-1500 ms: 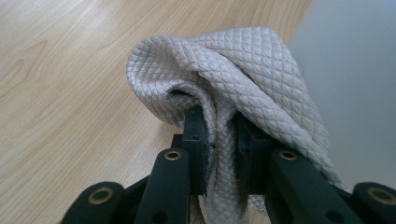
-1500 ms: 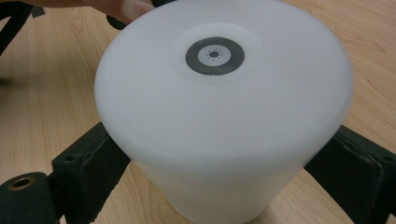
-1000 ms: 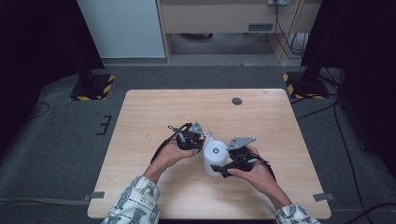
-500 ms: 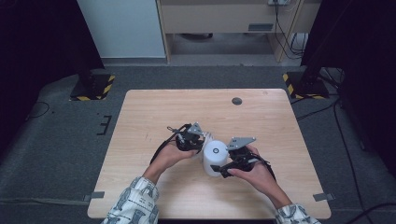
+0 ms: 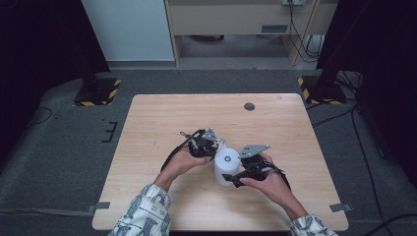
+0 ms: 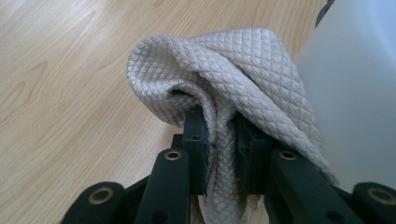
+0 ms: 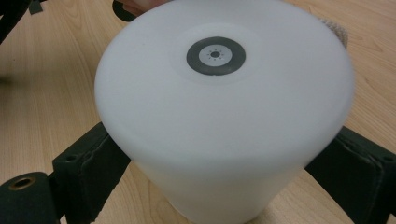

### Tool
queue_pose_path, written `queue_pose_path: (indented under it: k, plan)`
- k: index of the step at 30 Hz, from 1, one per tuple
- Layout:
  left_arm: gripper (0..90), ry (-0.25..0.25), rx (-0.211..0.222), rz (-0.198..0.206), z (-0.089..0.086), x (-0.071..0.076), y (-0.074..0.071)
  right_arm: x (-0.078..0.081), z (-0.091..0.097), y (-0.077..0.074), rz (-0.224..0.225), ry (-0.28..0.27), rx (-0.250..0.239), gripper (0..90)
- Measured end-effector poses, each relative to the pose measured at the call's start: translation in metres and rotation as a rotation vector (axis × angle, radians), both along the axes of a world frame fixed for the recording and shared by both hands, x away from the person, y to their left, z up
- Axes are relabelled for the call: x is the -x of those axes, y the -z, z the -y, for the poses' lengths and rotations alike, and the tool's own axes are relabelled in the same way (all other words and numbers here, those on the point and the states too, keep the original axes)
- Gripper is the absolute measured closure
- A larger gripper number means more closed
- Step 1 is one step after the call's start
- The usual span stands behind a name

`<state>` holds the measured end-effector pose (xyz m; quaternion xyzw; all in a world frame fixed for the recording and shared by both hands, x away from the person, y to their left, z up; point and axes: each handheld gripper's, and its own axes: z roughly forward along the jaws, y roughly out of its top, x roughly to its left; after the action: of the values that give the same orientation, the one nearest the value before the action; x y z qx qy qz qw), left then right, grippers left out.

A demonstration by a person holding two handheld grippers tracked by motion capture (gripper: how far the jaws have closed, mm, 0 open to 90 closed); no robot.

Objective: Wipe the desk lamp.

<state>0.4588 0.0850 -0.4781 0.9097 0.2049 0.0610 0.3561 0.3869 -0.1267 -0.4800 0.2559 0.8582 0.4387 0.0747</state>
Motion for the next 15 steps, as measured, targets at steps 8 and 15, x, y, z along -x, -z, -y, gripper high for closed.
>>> queue_pose_path:
  k: [8, 15]
  plan:
    - [75.4, 0.008, 0.016, 0.017, -0.002, 0.000, -0.012, 0.000, 0.000, 0.000, -0.002, 0.003, 0.002, 9.0]
    - [75.5, 0.008, -0.007, -0.002, 0.000, -0.001, 0.001, 0.000, 0.000, 0.000, -0.001, 0.001, 0.002, 9.0]
